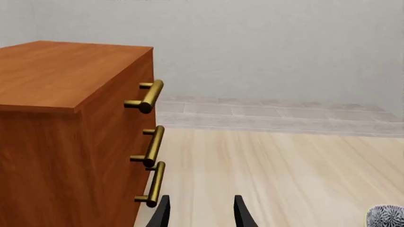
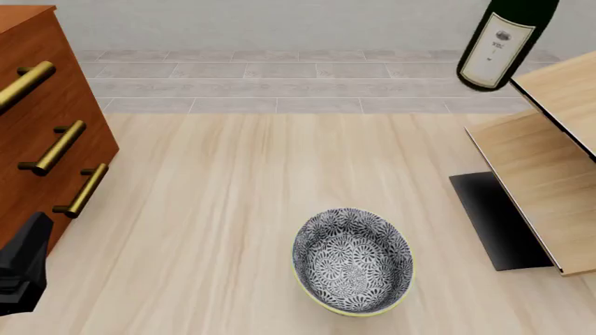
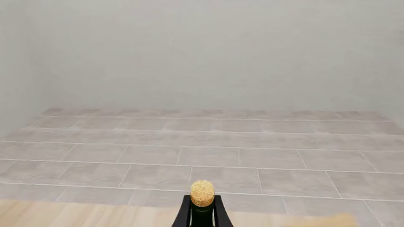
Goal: Put the wine bottle on the wine rack.
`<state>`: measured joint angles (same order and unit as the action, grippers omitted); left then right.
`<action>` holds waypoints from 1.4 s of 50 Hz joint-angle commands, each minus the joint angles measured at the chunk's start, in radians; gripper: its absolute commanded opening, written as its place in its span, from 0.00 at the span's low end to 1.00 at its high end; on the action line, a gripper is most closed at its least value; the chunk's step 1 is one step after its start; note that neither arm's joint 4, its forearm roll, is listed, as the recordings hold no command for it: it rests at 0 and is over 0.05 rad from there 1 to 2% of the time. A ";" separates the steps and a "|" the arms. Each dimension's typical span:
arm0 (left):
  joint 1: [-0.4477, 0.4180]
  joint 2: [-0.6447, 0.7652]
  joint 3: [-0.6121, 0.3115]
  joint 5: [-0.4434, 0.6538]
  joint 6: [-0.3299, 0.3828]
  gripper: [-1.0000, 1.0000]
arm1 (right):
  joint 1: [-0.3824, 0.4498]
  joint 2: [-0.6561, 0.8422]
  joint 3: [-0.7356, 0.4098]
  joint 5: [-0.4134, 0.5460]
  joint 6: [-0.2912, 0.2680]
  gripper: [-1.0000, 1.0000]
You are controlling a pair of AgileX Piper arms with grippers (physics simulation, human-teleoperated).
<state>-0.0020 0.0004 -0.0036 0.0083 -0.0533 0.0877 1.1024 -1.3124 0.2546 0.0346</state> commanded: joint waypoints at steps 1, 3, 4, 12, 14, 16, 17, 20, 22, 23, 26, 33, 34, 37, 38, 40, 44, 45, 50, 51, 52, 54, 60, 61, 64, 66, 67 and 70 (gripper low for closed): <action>-0.001 0.000 -0.003 -0.005 0.000 1.00 | -0.047 -0.026 -0.012 0.022 0.012 0.00; -0.002 0.000 -0.003 -0.005 0.003 1.00 | -0.052 -0.030 -0.011 0.021 0.017 0.00; -0.001 0.000 -0.004 -0.006 0.001 1.00 | -0.053 -0.032 -0.011 0.023 0.017 0.00; -0.002 0.000 -0.005 -0.006 0.005 1.00 | -0.089 -0.051 -0.003 0.036 0.019 0.00; -0.005 0.000 -0.009 -0.004 0.007 1.00 | -0.100 -0.055 -0.006 0.040 0.024 0.00; -0.004 0.000 -0.011 -0.003 0.006 1.00 | -0.111 -0.058 -0.006 0.043 0.026 0.00; -0.004 0.000 -0.012 -0.004 0.007 1.00 | -0.113 -0.060 -0.006 0.046 0.025 0.00; -0.005 0.000 -0.011 -0.004 0.007 1.00 | -0.126 -0.069 -0.010 0.057 0.030 0.00; -0.005 0.000 -0.009 -0.007 0.010 1.00 | -0.140 -0.077 -0.015 0.069 0.035 0.00; -0.005 0.000 -0.010 -0.008 0.009 1.00 | -0.145 -0.082 -0.017 0.075 0.034 0.00; -0.009 0.000 -0.004 -0.012 0.007 1.00 | -0.175 -0.090 -0.020 0.092 0.035 0.00; -0.013 0.000 0.002 -0.009 0.004 1.00 | -0.204 -0.113 -0.017 0.119 0.042 0.00; -0.011 0.000 0.002 -0.009 0.003 1.00 | -0.211 -0.116 -0.018 0.123 0.043 0.00; -0.013 0.000 0.003 -0.008 0.005 1.00 | -0.229 -0.118 -0.019 0.128 0.047 0.00; -0.013 0.000 0.002 -0.008 0.005 1.00 | -0.234 -0.118 -0.017 0.128 0.048 0.00; -0.012 0.000 0.002 -0.008 0.004 1.00 | -0.245 -0.117 -0.012 0.126 0.052 0.00; -0.014 0.000 0.001 -0.009 0.007 1.00 | -0.265 -0.118 -0.013 0.128 0.058 0.00; -0.017 0.000 0.002 -0.010 0.015 1.00 | -0.279 -0.118 -0.010 0.130 0.051 0.00; -0.016 0.000 0.003 -0.007 0.015 1.00 | -0.291 -0.120 -0.002 0.131 0.054 0.00; -0.015 0.000 0.003 -0.006 0.014 1.00 | -0.297 -0.122 -0.004 0.131 0.056 0.00; -0.015 0.000 0.002 -0.007 0.012 1.00 | -0.302 -0.121 -0.005 0.131 0.063 0.00; -0.018 0.000 0.003 -0.002 0.015 1.00 | -0.308 -0.118 -0.001 0.127 0.060 0.00; -0.019 0.000 0.003 0.002 0.019 1.00 | -0.328 -0.120 0.011 0.116 0.084 0.00; -0.020 0.000 0.002 0.001 0.018 1.00 | -0.329 -0.121 0.010 0.117 0.089 0.00; -0.021 0.000 0.000 -0.002 0.020 1.00 | -0.337 -0.127 0.021 0.111 0.101 0.00; -0.019 0.000 -0.001 -0.003 0.018 1.00 | -0.342 -0.130 0.036 0.103 0.110 0.00; -0.018 0.000 -0.002 -0.003 0.018 1.00 | -0.344 -0.132 0.043 0.100 0.111 0.00; -0.021 0.000 -0.002 -0.003 0.021 1.00 | -0.357 -0.135 0.054 0.094 0.125 0.00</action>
<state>-0.0209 0.0005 -0.0032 0.0054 -0.0360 -0.2364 0.9819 -1.2806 0.3675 0.1188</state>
